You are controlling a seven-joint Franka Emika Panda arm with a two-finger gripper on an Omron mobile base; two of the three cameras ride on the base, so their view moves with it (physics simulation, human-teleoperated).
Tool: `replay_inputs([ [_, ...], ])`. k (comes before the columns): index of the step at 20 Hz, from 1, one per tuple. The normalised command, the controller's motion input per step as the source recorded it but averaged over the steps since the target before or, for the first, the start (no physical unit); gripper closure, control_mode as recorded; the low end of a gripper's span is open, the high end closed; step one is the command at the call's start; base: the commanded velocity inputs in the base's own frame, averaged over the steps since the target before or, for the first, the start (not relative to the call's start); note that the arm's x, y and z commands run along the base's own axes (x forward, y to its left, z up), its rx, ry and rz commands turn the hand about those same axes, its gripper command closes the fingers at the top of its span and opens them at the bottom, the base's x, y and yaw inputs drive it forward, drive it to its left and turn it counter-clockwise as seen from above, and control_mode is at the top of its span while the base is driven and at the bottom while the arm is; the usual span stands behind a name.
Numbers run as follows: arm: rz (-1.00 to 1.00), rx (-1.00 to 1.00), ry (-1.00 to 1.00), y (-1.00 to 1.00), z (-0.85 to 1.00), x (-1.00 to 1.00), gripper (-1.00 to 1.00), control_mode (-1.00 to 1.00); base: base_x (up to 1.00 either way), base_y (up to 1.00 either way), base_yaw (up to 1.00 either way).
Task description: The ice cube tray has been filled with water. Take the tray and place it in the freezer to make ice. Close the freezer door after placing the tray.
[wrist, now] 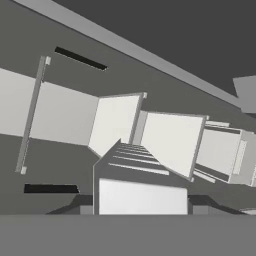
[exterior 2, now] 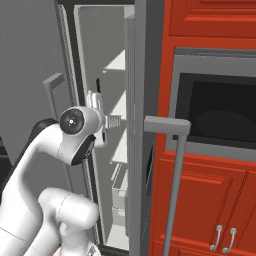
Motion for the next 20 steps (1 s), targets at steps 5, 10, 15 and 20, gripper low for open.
replay_inputs([
  [5, 0.01, 0.0, -0.02, -0.07, -0.02, 0.08, 1.0, -1.0, 0.0, 0.0, 0.0],
  [10, 0.01, 0.0, 0.0, -0.03, 0.0, 0.2, 1.0, -1.0, 0.0, 0.0, 0.0],
  [15, 0.03, 0.0, 0.0, -0.09, 0.0, 0.22, 1.0, -1.0, 0.0, 0.0, 0.0],
  [20, 0.04, 0.0, 0.0, -0.11, 0.0, 0.15, 1.0, -1.0, 0.0, 0.0, 0.0],
])
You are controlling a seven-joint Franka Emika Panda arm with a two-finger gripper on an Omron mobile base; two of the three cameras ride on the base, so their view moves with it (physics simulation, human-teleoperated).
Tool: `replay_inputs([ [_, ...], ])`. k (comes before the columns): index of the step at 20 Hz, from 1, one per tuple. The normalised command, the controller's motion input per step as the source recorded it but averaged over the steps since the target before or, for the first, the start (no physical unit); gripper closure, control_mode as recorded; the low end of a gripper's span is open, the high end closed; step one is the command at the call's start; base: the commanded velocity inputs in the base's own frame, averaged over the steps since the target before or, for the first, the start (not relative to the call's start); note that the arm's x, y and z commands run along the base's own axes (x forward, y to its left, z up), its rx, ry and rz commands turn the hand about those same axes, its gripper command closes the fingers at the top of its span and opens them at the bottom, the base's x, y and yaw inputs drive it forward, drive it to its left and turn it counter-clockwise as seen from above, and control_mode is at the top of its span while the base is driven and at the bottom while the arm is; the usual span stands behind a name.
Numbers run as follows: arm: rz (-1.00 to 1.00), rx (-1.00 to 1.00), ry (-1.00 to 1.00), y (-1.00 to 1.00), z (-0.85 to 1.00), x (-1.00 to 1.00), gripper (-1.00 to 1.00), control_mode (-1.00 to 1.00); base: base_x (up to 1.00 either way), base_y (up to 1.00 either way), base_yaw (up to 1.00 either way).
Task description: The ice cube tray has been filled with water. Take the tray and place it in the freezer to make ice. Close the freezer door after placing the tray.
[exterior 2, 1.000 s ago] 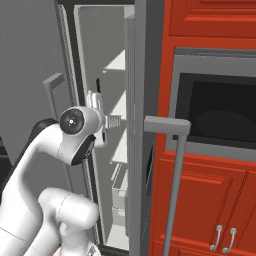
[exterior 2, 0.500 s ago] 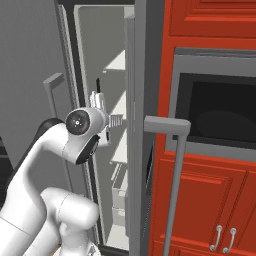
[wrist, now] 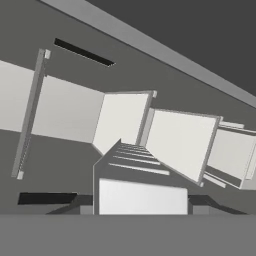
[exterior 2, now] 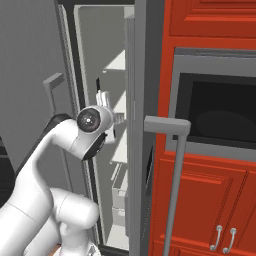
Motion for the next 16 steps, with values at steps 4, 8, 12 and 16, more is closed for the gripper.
replay_inputs([
  [4, 0.02, 0.0, 0.0, -0.02, 0.0, 0.18, 1.0, -1.0, 0.0, 0.0, 0.0],
  [8, 0.0, 0.0, 0.0, 0.0, 0.0, 0.19, 1.0, -1.0, 0.0, 0.0, 0.0],
  [12, 0.0, 0.0, 0.0, 0.0, 0.0, 0.13, 1.0, -1.0, 0.0, 0.0, 0.0],
  [16, 0.0, 0.0, -0.02, 0.0, -0.03, 0.01, 1.0, -1.0, 0.0, 0.0, 0.0],
])
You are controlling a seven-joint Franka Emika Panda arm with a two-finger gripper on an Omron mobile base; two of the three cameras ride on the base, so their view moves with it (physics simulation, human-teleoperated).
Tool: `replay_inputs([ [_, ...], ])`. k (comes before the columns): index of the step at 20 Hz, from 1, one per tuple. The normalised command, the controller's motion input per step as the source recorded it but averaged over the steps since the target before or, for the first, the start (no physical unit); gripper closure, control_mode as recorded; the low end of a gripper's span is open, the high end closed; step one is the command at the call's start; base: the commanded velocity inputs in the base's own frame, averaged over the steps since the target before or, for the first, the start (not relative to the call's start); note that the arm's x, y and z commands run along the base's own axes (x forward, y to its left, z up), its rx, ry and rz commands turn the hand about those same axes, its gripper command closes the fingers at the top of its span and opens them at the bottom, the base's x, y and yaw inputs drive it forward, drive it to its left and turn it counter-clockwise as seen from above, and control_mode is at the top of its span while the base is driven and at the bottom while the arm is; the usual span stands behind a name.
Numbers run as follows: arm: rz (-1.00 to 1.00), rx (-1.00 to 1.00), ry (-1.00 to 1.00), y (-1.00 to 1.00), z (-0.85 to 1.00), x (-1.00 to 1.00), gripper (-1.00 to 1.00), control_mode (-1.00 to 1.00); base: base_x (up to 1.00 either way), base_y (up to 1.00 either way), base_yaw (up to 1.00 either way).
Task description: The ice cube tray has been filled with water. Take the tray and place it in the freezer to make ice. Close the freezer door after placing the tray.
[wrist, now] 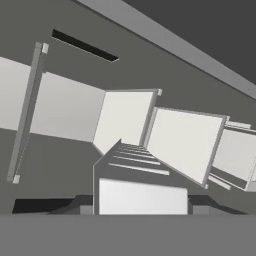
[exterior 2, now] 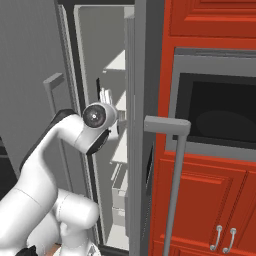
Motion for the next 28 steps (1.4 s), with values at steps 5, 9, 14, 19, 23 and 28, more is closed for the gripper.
replay_inputs([
  [5, 0.0, 0.0, -0.03, 0.0, -0.07, 0.09, 1.0, -1.0, 0.0, 0.0, 0.0],
  [9, 0.0, 0.0, -0.02, 0.0, -0.07, 0.21, 1.0, -1.0, 0.0, 0.0, 0.0],
  [14, 0.0, 0.0, -0.01, 0.0, -0.06, 0.27, 1.0, -1.0, 0.0, 0.0, 0.0],
  [19, 0.0, 0.0, 0.0, 0.0, -0.04, 0.29, 1.0, -1.0, 0.0, 0.0, 0.0],
  [23, 0.0, 0.0, 0.0, 0.0, -0.03, 0.29, 1.0, -1.0, 0.0, 0.0, 0.0],
  [28, 0.0, 0.0, -0.01, 0.0, 0.0, 0.11, 1.0, -1.0, 0.0, 0.0, 0.0],
])
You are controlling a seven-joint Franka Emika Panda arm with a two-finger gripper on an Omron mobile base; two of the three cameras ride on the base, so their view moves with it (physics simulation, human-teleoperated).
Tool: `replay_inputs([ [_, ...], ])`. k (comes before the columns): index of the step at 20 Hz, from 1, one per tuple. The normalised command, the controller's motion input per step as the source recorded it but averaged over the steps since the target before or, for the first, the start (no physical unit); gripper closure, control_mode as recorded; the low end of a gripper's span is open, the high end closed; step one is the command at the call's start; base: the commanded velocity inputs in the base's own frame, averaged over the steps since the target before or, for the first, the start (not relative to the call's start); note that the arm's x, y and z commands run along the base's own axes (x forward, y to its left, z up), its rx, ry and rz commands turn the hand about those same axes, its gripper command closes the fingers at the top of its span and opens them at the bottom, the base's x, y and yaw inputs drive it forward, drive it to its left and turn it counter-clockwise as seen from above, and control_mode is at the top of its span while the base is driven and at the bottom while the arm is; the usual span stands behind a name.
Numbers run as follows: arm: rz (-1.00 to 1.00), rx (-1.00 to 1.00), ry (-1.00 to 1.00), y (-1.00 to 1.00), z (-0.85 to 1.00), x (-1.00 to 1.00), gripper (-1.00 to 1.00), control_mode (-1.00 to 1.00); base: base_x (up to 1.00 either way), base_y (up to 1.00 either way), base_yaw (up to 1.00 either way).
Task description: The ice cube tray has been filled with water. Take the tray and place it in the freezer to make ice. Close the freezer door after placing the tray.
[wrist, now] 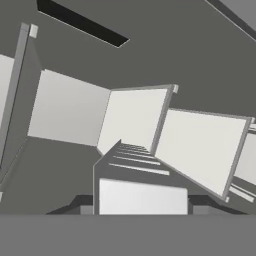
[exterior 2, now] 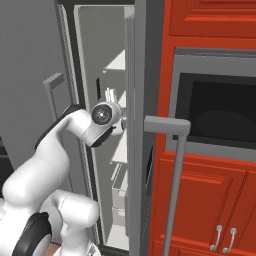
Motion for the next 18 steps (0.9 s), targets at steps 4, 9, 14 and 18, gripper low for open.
replay_inputs([
  [4, 0.01, 0.0, -0.02, 0.0, -0.01, 0.07, 1.0, -1.0, 0.0, 0.0, 0.0],
  [9, 0.0, 0.0, -0.01, 0.0, 0.0, 0.11, 1.0, -1.0, 0.0, 0.0, 0.0],
  [14, 0.0, 0.0, 0.0, 0.0, 0.0, 0.15, 1.0, -1.0, 0.0, 0.0, 0.0],
  [18, 0.0, 0.0, 0.0, 0.0, -0.02, 0.19, 1.0, -1.0, 0.0, 0.0, 0.0],
])
